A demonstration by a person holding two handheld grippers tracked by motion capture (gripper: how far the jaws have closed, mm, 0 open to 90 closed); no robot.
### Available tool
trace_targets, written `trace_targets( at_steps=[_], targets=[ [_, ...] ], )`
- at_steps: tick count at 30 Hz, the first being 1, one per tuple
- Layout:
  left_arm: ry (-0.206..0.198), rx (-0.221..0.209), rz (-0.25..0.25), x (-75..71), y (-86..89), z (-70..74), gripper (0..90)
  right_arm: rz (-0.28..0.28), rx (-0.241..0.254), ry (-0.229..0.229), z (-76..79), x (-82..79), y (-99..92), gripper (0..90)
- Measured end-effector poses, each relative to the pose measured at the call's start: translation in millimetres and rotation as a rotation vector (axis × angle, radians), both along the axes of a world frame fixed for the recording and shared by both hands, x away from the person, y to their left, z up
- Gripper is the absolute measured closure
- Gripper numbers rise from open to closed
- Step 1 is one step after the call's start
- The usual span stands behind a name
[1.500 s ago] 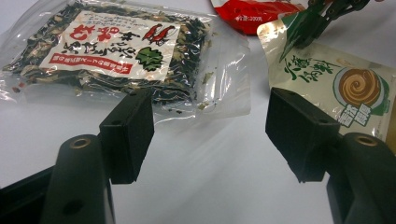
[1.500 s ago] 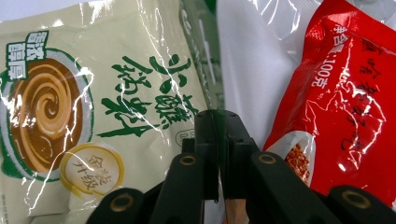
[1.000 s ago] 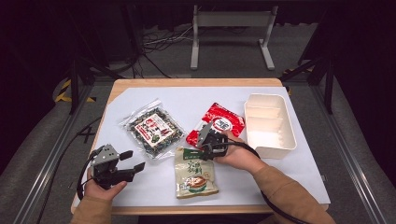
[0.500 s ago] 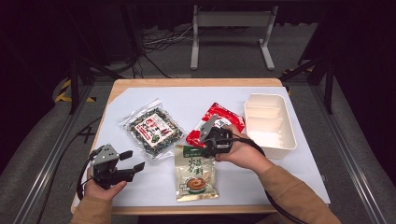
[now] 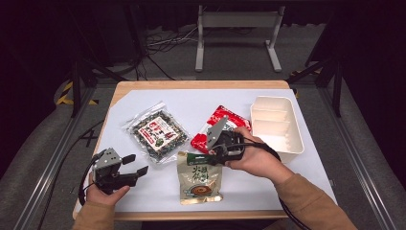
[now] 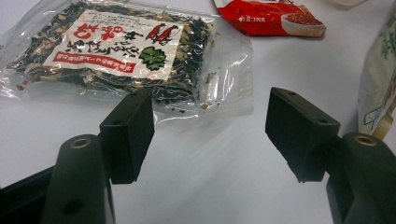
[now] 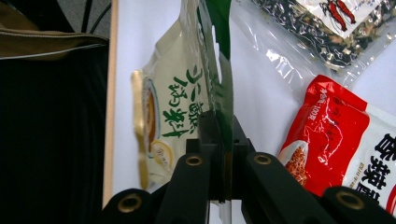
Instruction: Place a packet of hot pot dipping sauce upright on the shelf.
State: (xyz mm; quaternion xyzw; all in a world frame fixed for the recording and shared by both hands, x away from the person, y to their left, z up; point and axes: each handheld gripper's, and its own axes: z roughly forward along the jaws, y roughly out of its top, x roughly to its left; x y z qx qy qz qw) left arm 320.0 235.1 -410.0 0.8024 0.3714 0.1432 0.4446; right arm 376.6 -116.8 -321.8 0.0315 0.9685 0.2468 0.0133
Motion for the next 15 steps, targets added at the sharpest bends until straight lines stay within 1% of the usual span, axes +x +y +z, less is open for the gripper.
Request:
trace_targets(
  at_steps=[6, 12, 15],
  targets=[
    [0.003, -0.005, 0.002, 0.0, 0.0, 0.0, 33.1, 0.013, 0.004, 0.002, 14.6, -11.3, -1.0, 89.6],
    [0.004, -0.007, 0.005, -0.2, 0.4, 0.1, 33.1, 0.006, 0.012, -0.009, 22.4, -15.3, -3.6, 89.6],
    [0.0, -0.008, 0.006, 0.0, 0.5, 0.0, 33.1, -0.005, 0.014, -0.027, 25.9, -14.6, -6.1, 89.6]
  ],
)
